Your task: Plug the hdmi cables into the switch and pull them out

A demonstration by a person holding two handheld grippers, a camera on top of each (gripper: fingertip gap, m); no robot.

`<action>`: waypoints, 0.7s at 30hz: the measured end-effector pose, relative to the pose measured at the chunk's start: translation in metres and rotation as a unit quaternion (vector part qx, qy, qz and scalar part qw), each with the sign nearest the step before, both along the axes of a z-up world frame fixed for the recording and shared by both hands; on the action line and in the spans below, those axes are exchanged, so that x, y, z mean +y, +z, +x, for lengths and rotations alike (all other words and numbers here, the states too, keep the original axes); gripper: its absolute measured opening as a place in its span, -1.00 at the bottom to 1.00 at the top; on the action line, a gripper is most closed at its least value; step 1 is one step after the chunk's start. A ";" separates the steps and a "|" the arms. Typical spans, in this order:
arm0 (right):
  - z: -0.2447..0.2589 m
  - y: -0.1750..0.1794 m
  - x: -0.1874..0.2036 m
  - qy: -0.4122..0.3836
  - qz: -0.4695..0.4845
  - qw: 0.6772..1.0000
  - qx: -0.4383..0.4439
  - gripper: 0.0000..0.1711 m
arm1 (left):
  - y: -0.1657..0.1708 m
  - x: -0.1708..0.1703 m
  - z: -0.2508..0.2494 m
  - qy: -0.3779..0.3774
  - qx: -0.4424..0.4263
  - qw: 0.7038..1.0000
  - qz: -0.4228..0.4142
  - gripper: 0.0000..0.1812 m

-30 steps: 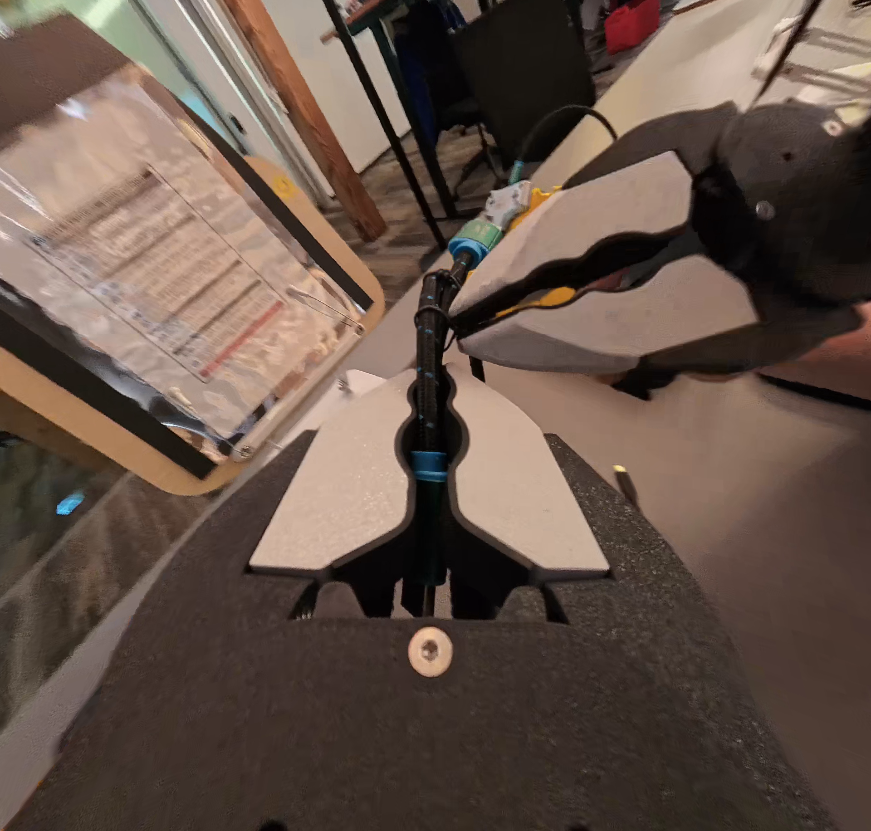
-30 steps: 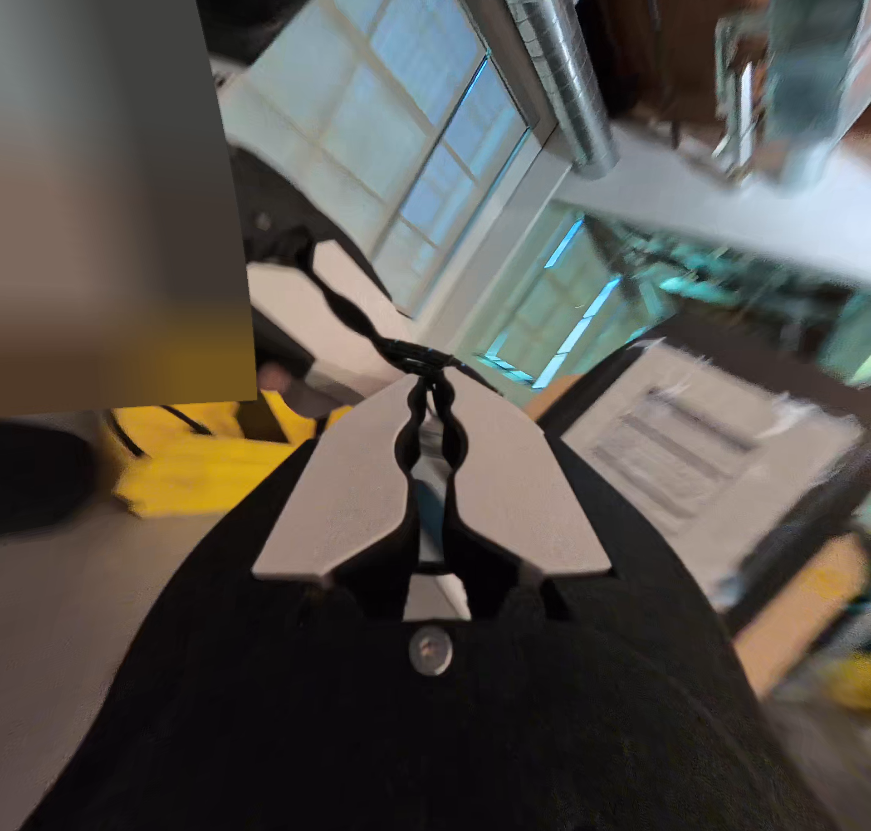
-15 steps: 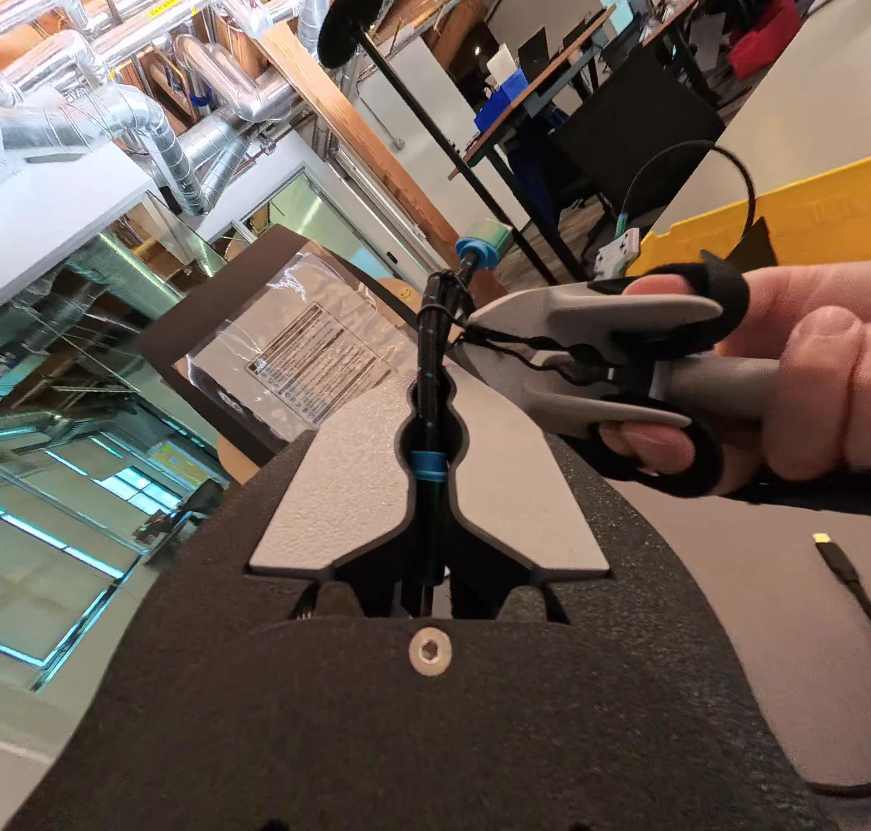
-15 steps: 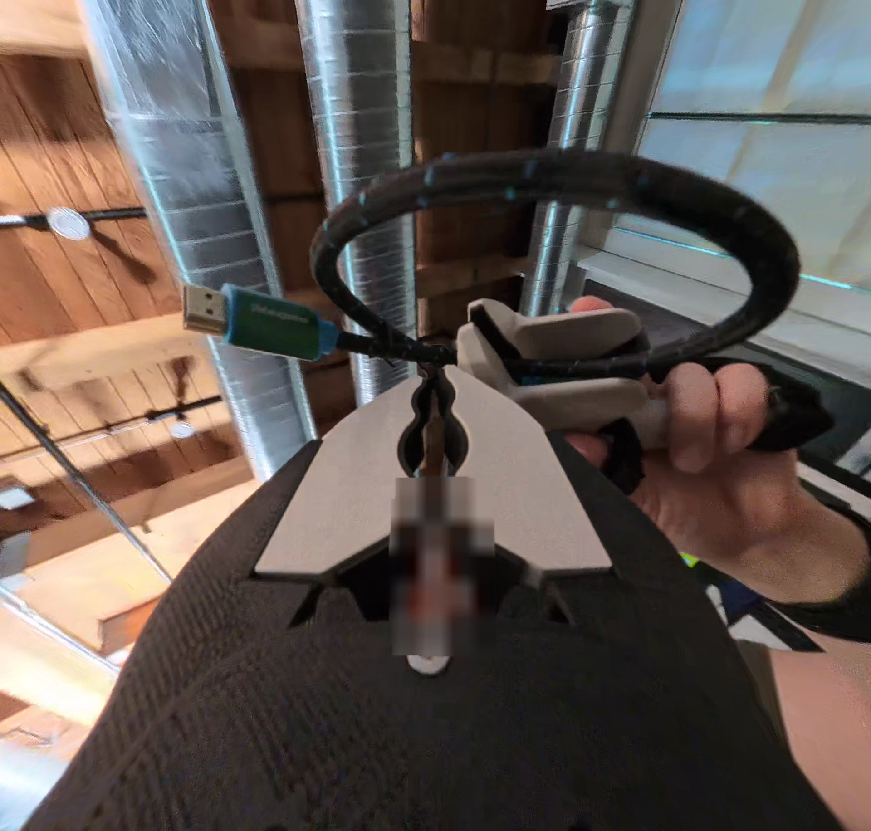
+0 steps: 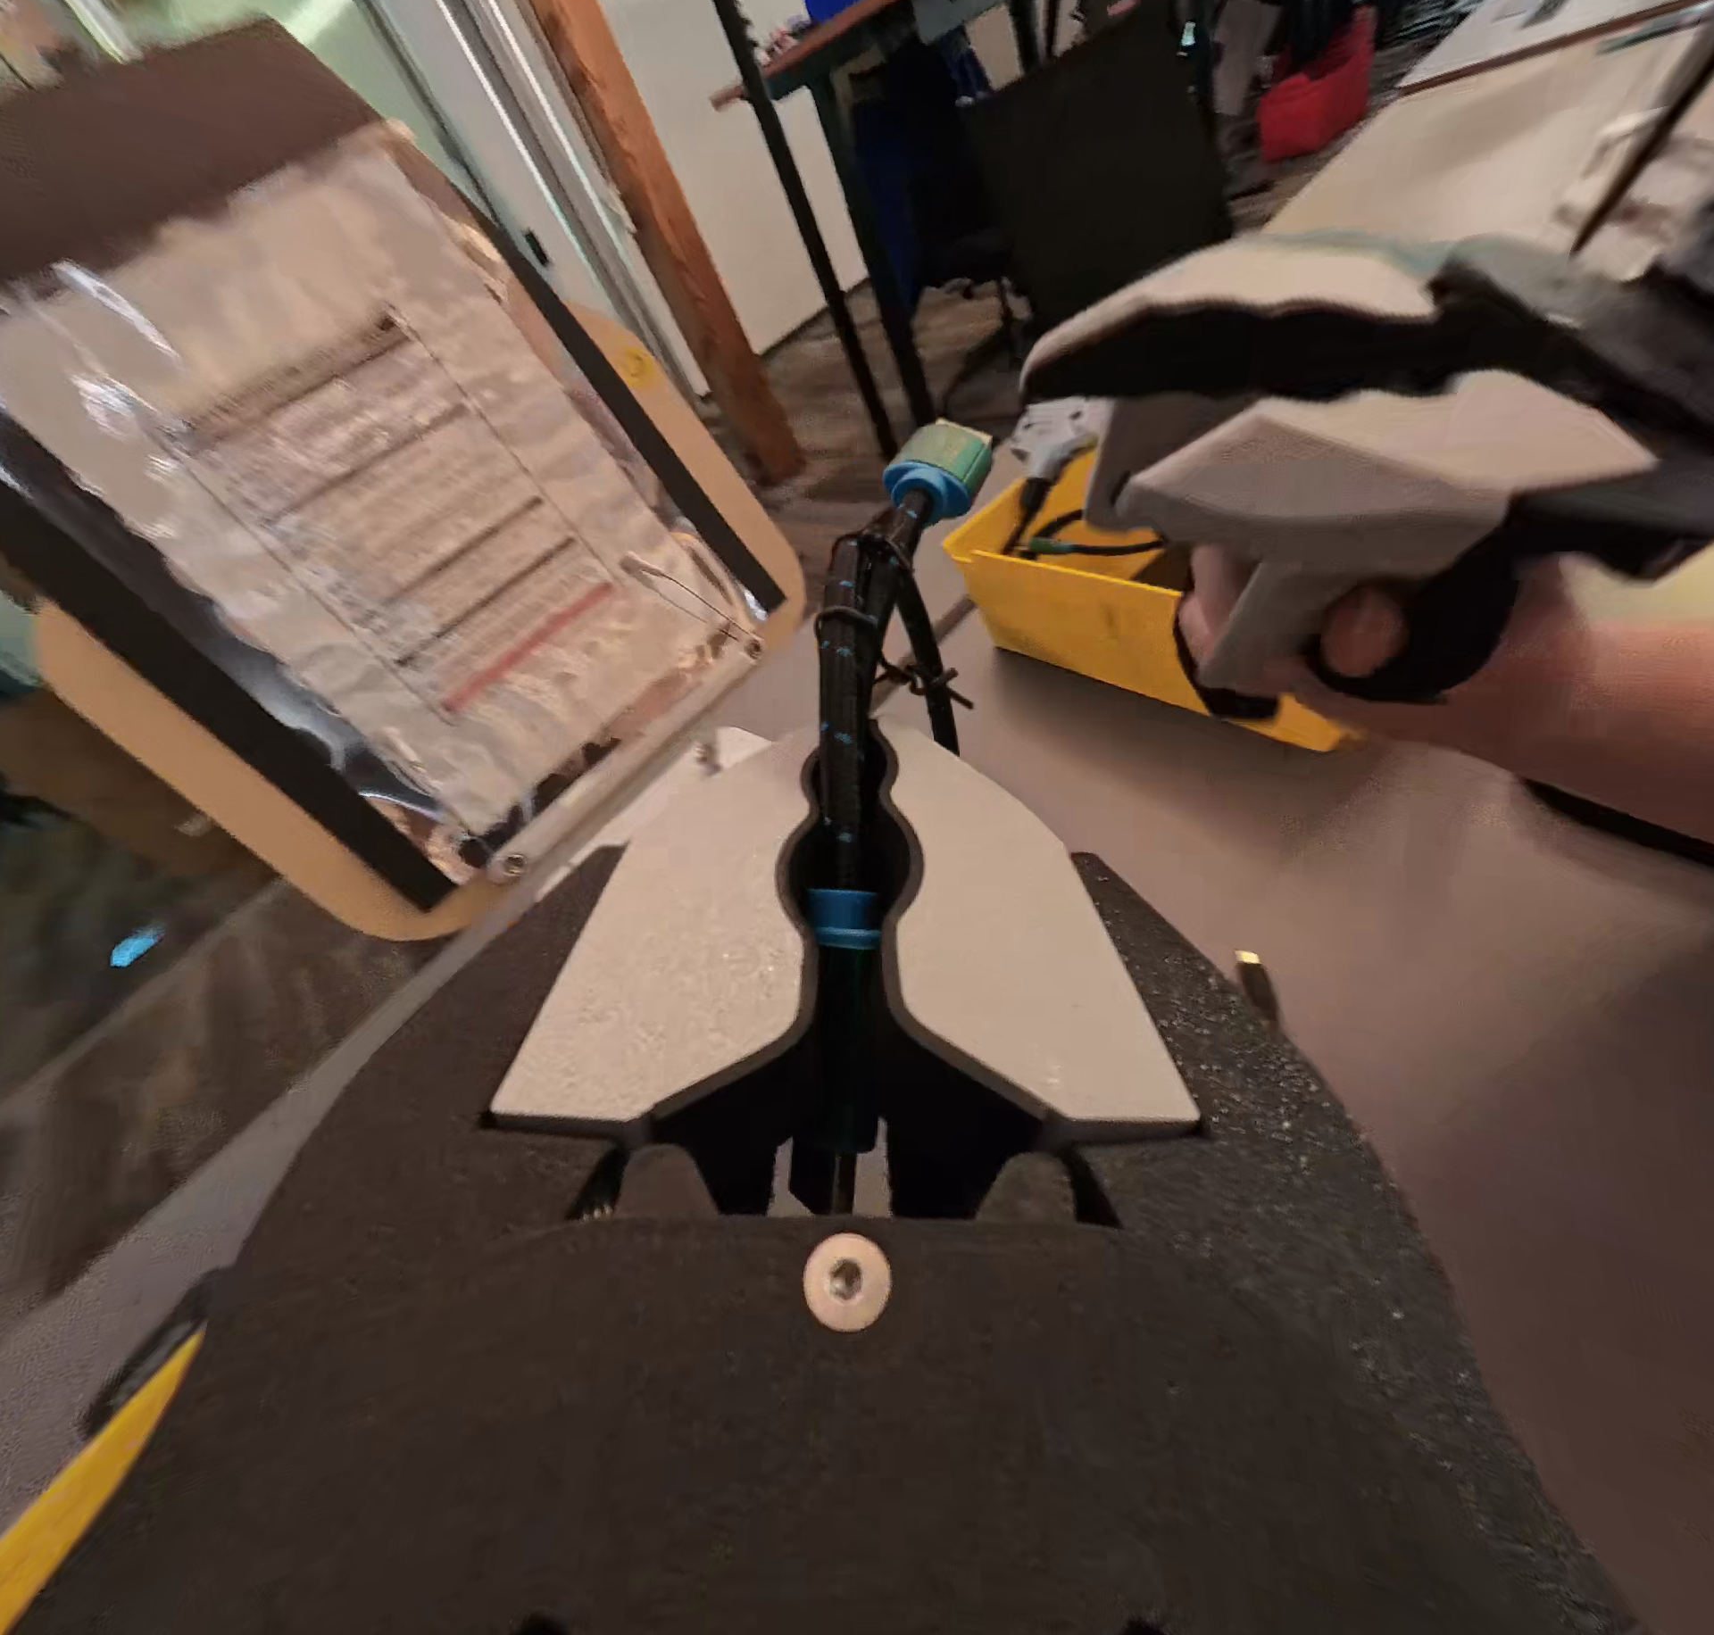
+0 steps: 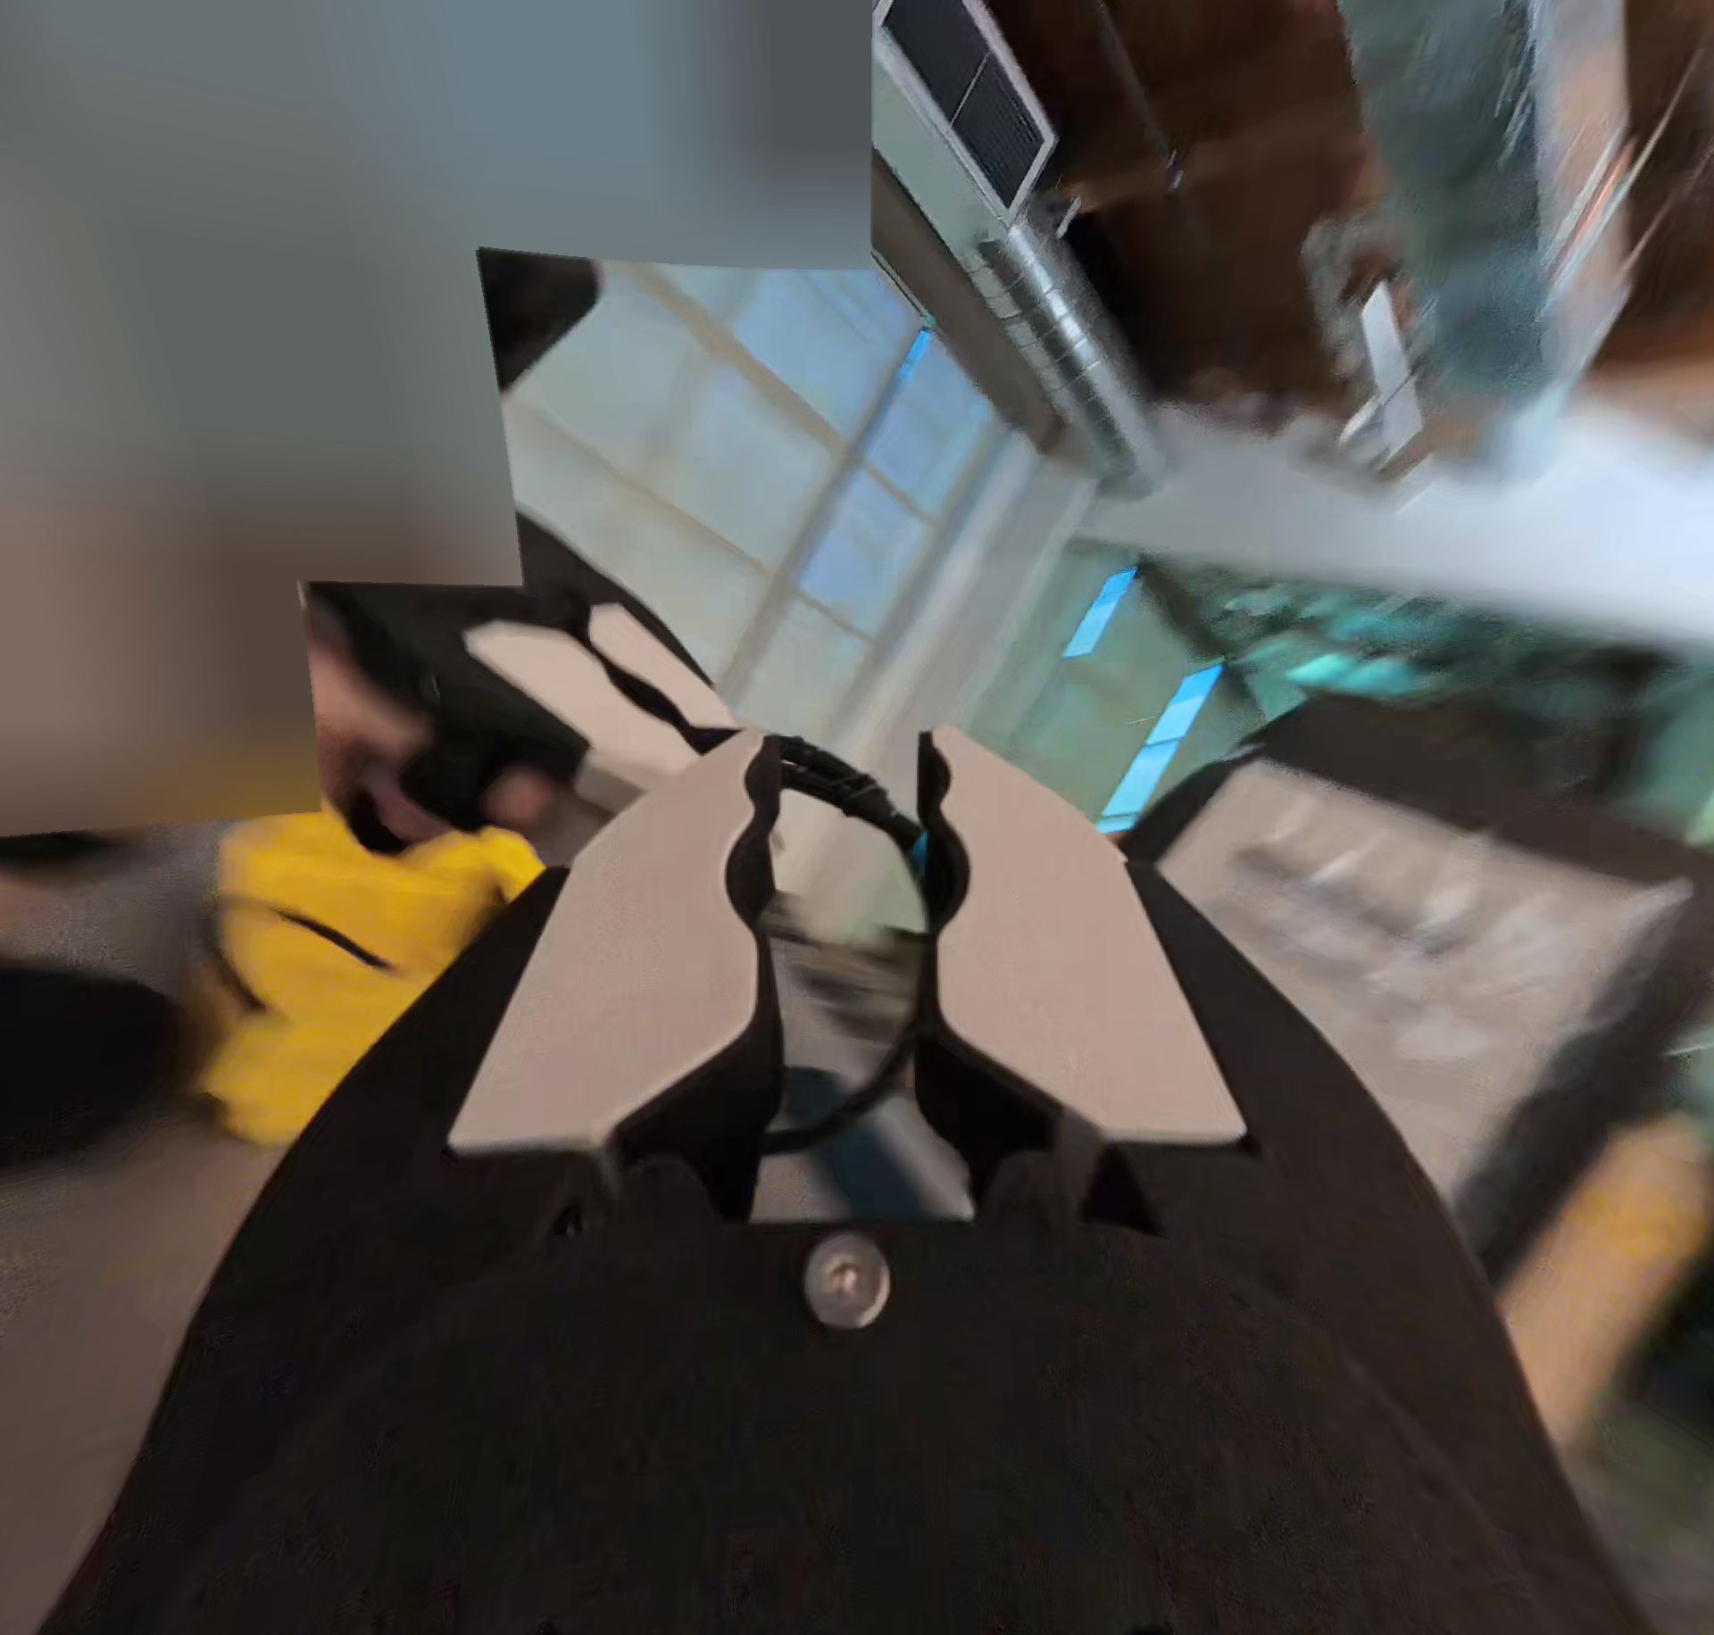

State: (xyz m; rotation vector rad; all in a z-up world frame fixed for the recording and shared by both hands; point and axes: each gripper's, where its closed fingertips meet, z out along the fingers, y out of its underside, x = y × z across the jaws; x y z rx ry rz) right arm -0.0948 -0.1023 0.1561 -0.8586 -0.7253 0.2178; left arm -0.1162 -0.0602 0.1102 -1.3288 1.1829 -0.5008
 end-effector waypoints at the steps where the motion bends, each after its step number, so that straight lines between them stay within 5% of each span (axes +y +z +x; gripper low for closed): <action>1: -0.004 -0.002 -0.004 -0.061 0.061 0.994 -0.062 -0.66 | -0.003 -0.003 0.002 -0.009 0.002 1.000 -0.015 -0.95; 6: -0.020 -0.029 0.000 -0.199 0.185 0.921 -0.279 -0.69 | -0.011 -0.012 0.005 -0.034 0.015 0.998 -0.057 -0.96; 21: -0.024 -0.047 0.019 -0.285 0.217 0.862 -0.358 -0.81 | -0.017 -0.015 0.006 -0.042 0.033 0.996 -0.075 -0.96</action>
